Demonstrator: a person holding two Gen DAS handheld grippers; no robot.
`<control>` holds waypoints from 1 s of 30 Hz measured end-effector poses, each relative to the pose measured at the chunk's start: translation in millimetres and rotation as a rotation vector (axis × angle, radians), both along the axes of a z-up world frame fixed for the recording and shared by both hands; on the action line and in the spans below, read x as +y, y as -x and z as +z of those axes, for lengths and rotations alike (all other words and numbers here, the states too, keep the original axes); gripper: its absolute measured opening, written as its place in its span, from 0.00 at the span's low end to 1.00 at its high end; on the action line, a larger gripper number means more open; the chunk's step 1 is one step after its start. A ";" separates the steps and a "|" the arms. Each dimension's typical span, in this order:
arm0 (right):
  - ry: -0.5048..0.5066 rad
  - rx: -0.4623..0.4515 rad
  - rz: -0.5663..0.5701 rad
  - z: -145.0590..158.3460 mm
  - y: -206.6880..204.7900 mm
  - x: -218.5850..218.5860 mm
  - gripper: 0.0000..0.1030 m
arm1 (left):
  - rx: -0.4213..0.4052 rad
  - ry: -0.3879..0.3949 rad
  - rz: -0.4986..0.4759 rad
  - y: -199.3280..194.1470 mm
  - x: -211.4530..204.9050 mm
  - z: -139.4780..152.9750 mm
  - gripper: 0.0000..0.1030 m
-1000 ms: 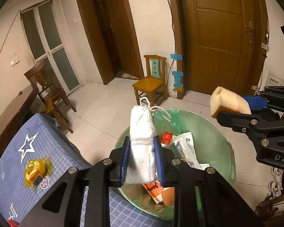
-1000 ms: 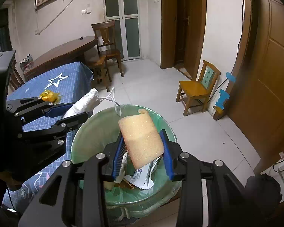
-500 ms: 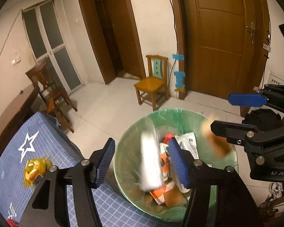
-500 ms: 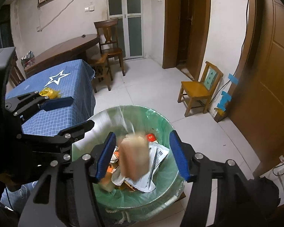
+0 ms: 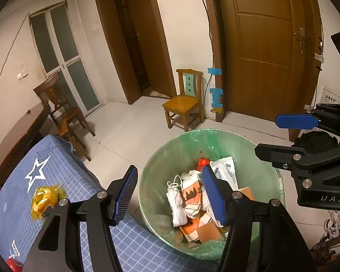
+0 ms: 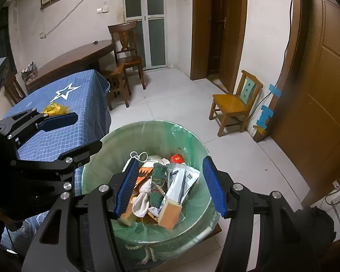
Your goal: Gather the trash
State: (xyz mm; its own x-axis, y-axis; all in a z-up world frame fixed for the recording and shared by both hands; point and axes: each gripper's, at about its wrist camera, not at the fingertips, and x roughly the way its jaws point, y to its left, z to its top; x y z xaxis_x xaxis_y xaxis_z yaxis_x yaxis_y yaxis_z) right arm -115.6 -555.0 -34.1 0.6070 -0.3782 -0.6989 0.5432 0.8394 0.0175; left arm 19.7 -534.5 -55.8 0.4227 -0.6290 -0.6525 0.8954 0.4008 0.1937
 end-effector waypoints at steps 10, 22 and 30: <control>0.092 -0.153 -0.121 18.1 54.2 40.0 0.94 | -0.035 0.077 0.022 23.8 46.3 10.2 0.73; 0.181 -0.205 -0.328 7.9 121.5 80.3 0.94 | -0.030 0.144 -0.059 97.8 115.5 15.4 0.93; 0.162 -0.238 -0.384 4.2 145.8 98.6 0.94 | 0.013 0.211 -0.051 130.0 145.6 17.9 0.94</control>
